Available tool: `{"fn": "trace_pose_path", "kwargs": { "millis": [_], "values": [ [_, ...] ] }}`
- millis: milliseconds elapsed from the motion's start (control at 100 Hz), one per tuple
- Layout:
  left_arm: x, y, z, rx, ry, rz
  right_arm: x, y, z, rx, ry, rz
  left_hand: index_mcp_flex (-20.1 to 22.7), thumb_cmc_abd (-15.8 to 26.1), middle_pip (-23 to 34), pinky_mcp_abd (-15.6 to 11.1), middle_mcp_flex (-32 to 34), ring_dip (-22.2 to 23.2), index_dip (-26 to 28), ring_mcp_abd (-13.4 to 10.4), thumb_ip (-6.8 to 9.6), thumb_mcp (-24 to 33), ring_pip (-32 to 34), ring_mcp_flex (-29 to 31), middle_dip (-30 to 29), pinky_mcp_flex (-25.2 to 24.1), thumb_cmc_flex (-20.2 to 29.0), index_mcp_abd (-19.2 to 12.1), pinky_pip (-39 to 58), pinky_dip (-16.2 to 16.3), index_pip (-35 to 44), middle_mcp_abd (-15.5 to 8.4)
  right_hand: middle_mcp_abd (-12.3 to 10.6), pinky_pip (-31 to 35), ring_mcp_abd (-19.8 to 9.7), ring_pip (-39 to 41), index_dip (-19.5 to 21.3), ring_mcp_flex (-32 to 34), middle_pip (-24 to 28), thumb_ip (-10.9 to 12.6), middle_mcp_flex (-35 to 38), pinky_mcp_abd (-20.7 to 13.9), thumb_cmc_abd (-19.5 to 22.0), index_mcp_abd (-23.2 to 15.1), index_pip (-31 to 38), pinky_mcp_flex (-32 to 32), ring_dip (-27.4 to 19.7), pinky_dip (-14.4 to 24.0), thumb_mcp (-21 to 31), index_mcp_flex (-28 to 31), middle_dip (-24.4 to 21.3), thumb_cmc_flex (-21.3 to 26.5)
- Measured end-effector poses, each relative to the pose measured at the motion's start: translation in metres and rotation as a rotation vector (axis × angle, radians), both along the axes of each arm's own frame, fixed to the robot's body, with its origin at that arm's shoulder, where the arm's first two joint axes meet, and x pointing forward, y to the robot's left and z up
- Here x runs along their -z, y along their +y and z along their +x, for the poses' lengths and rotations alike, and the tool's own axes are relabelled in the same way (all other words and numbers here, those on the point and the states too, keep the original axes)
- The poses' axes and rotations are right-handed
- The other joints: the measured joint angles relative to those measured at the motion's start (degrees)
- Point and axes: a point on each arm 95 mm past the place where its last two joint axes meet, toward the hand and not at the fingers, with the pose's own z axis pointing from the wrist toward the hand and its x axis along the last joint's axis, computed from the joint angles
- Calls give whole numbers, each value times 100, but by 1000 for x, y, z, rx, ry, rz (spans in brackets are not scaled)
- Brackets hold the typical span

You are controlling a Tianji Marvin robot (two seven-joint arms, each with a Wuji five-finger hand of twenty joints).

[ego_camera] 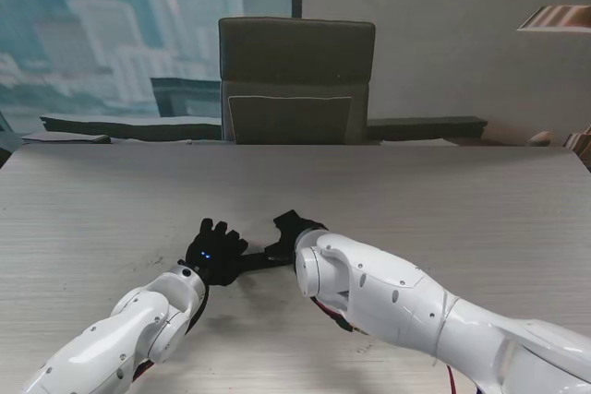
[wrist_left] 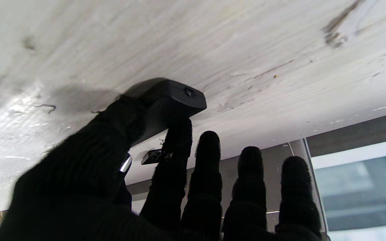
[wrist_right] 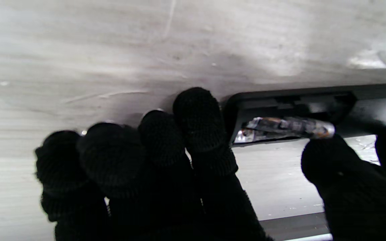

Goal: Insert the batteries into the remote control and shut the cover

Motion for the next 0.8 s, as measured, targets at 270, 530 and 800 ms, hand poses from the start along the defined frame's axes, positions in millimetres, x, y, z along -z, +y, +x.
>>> {"fn": "trace_pose_path", "kwargs": {
  "millis": [270,530,800],
  "values": [
    [0,0,0,0,0,0,1,-4,0,12,9,49,0,7,0,0,0,0,0,0,0,-1,0,0,0,0,0,0,0,0,0,0,0,11,0,0,50,0,1,-11,-17,0,-421,86,-8,3,-51,-5,617,-108,1,415],
    [0,0,0,0,2,2,3,-6,0,11,-5,76,0,19,0,0,0,0,0,0,0,-2,0,0,0,0,0,0,0,0,0,0,0,24,-1,0,102,0,7,-19,-25,0,-498,116,21,3,-51,-15,745,-105,1,477],
    [0,0,0,0,2,3,5,-8,0,41,0,117,0,22,0,0,0,0,0,0,0,-4,0,0,0,0,0,0,0,0,0,0,9,26,4,-4,110,-8,216,2,-66,3,88,119,129,-124,-103,-28,461,-104,1,-275]
  ]
}}
